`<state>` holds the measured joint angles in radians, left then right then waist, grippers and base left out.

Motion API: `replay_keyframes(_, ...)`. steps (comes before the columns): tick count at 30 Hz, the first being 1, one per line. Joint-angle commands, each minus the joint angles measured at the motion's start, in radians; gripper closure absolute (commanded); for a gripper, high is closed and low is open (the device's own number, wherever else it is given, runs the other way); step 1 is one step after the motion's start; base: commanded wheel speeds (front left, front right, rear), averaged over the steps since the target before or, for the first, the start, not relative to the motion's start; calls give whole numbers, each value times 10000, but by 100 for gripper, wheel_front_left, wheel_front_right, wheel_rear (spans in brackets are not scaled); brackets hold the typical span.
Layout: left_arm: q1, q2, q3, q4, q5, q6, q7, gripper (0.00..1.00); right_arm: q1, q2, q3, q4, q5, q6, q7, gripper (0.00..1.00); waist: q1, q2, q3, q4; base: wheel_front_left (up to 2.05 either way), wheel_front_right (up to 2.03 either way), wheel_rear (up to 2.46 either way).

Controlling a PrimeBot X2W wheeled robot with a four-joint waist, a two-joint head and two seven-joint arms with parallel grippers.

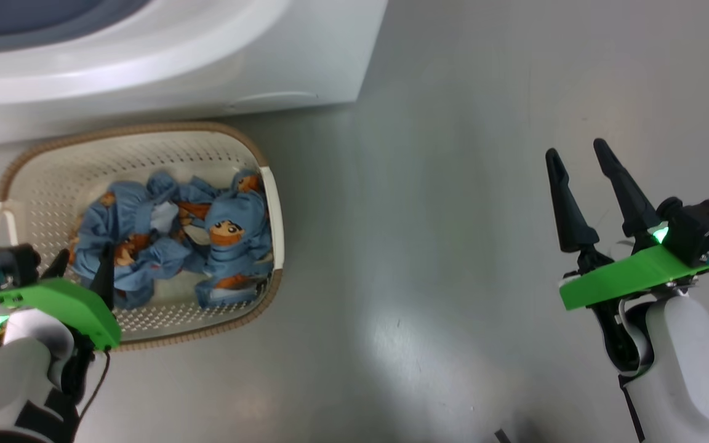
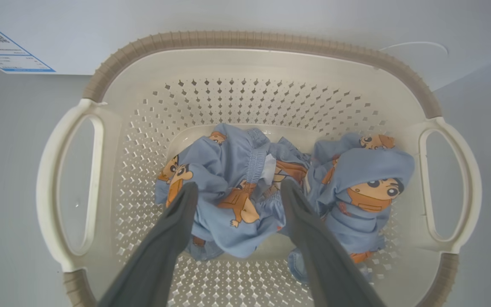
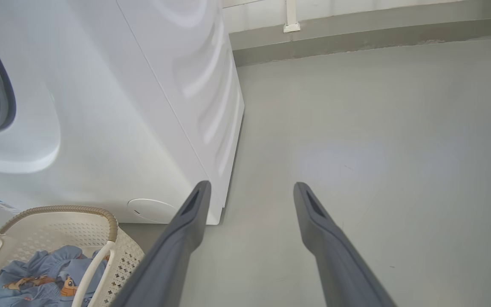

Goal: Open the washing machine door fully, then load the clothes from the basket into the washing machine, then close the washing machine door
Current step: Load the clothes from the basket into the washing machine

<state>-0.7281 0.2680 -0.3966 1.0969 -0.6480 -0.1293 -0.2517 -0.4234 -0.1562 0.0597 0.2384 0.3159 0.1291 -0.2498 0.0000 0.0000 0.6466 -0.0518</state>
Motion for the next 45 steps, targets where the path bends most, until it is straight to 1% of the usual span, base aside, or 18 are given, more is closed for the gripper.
replay_keyframes(1,-108,504,143,93,-143,-13,79,0,44,65,241,-248,-61,16,-120,0,0,0,457,-154,0,0,0)
replay_keyframes(8,-802,686,-350,833,-728,-13,585,0,-200,156,257,-355,-128,16,-120,0,0,0,962,-272,0,0,0)
replay_keyframes(14,-1178,703,-549,1342,-1058,-13,1045,0,-309,271,307,-390,-197,16,-120,0,0,0,1164,-329,0,0,0)
replay_keyframes(25,-1624,830,-702,1589,-1619,-13,1657,0,-575,364,442,-467,-201,16,-120,0,0,0,1547,-507,0,0,0)
replay_keyframes(32,-1754,861,-924,1626,-1847,-13,1815,0,-604,372,409,-513,-199,16,-120,0,0,0,1656,-550,0,0,0)
replay_keyframes(33,-1763,868,-961,1628,-1872,-13,1823,24,-607,382,413,-520,-202,16,-120,0,0,0,1660,-555,0,0,0)
replay_keyframes(34,-1772,874,-996,1630,-1897,-13,1828,58,-610,391,415,-524,-205,16,-120,0,0,0,1663,-556,0,0,0)
replay_keyframes(35,-1781,878,-1037,1628,-1920,-13,1835,76,-610,403,418,-525,-211,16,-120,0,0,0,1658,-553,0,0,0)
replay_keyframes(36,-1783,878,-1078,1626,-1943,-13,1841,100,-609,414,425,-518,-217,16,-120,0,0,0,1647,-550,0,0,0)
replay_keyframes(45,-1706,832,-1426,1528,-2256,-14,1706,100,-614,411,471,-397,-234,16,-120,0,0,0,1412,-423,0,0,0)
